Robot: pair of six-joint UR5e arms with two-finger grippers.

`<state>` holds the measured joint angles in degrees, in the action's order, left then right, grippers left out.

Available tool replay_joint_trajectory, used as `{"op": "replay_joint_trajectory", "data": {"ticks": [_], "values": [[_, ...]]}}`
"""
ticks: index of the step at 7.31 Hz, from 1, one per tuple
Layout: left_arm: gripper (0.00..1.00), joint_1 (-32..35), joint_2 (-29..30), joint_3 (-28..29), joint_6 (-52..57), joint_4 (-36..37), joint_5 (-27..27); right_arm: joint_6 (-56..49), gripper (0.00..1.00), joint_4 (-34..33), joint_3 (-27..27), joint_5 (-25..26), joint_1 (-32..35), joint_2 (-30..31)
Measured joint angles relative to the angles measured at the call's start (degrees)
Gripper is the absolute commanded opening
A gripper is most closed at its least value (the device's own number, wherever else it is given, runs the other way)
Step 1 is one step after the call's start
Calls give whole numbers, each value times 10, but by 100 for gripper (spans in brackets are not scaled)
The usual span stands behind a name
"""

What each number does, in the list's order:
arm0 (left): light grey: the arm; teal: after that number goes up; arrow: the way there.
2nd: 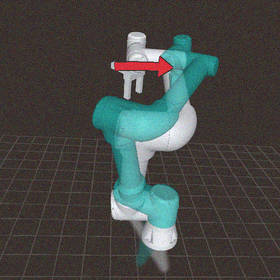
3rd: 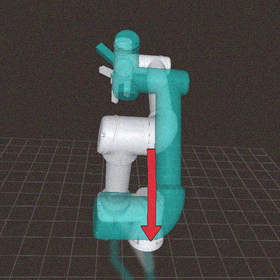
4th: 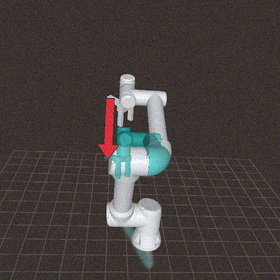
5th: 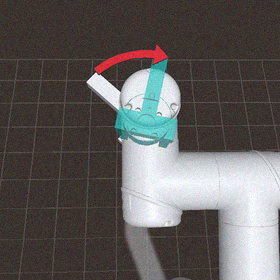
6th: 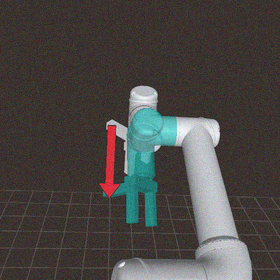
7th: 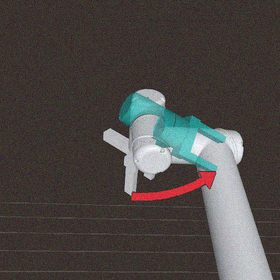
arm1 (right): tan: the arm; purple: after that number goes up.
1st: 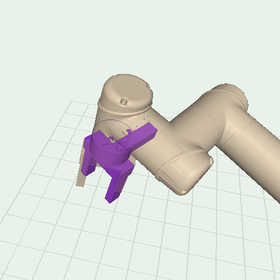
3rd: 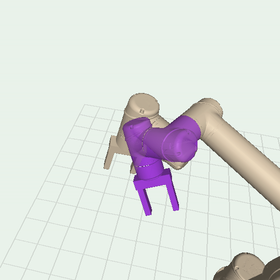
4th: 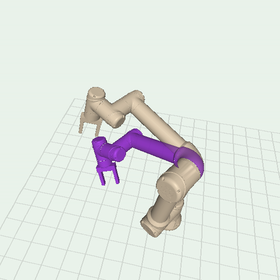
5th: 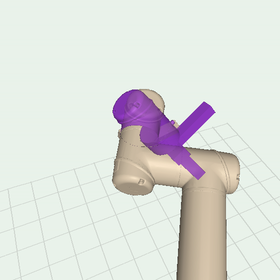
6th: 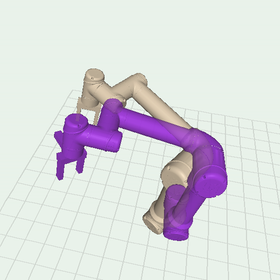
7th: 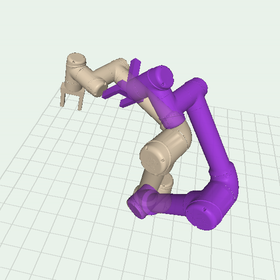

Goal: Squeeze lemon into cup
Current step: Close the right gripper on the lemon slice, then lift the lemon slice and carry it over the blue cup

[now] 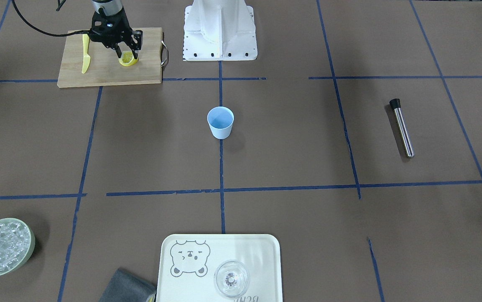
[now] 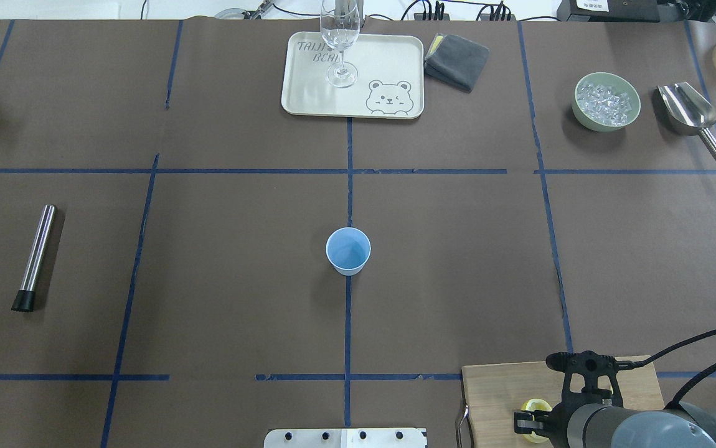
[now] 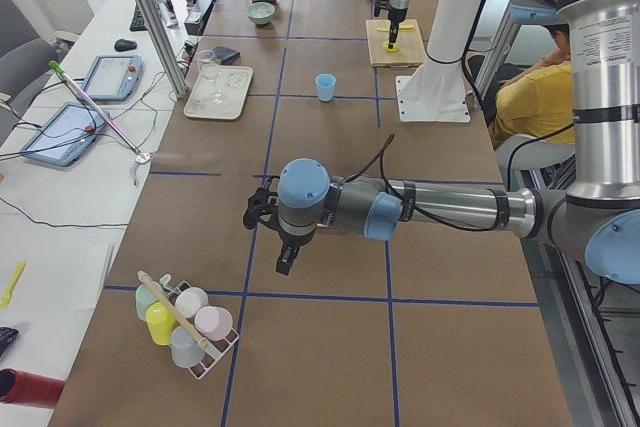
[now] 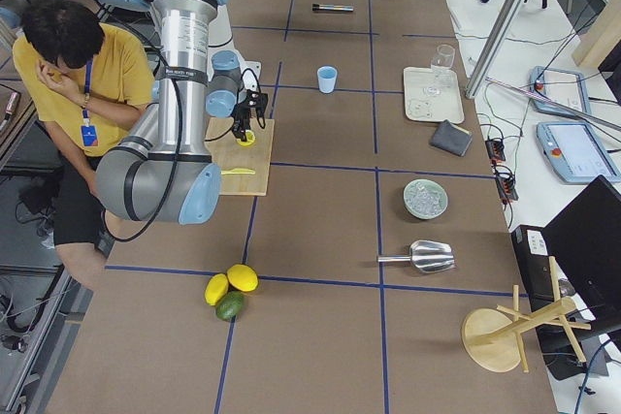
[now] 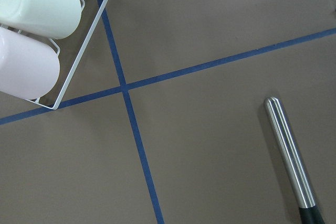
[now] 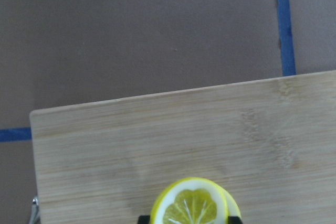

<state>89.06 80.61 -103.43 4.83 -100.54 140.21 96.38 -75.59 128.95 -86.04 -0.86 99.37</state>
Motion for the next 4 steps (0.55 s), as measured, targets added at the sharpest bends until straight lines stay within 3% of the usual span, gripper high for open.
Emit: {"op": "replay_joint_trajectory", "data": {"ticks": [4], "values": [[100,1,0,-1,0,0,3,2,58,-1,22,0,7,3]]}}
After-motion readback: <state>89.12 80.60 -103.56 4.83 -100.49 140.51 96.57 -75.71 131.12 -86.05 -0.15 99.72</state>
